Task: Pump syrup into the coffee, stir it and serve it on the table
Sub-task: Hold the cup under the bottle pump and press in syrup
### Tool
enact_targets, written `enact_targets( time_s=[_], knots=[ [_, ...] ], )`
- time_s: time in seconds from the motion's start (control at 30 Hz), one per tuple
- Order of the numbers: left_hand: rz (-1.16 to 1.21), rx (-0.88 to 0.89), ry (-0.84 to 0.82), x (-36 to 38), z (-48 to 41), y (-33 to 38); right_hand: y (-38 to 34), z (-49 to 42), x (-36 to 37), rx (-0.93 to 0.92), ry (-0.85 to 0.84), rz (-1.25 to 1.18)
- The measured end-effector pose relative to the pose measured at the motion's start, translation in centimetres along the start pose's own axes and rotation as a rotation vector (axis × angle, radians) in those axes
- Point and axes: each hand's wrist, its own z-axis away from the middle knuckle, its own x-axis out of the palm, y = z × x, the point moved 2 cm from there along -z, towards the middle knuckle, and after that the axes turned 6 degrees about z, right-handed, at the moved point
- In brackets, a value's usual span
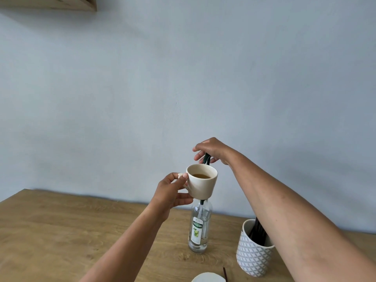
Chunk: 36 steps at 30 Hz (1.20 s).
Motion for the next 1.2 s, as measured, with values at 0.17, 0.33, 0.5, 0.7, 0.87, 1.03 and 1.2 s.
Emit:
enact_targets(
  time_s=[0.17,0.33,0.5,0.7,0.87,1.03,1.2],
  knots=[
    [0.008,-0.004,-0.005,0.0,0.2,-0.3,0.6,0.6,-0.2,-0.025,0.127,-0.133],
    [0.016,-0.011,-0.017,-0.2,0.7,-0.7,3.3,2.5,-0.6,-0.033,0.398,-0.334],
    [0.024,-0.04,-0.025,-0.9,1.5,-2.1,7.9,6.0,0.8,-0.001,0.476,-0.374],
    [0.023,-0.082,-0.027,-1.5,2.9,-5.2,12.7,10.5,5.3,-0.015,0.194,-0.389],
    [0.044,-0.13,-0.076,-2.1,4.5,-8.3,15.3,13.3,9.4,-0.047,-0.025,-0.487],
    [0.044,-0.183,-0.08,-2.9,6.0,-11.4,17.8,15.3,12.6,-0.027,-0.13,-0.519],
    [0.028,-0.231,-0.075,-3.4,7.8,-14.9,19.5,17.5,15.3,-0.007,-0.116,-0.489]
  ],
)
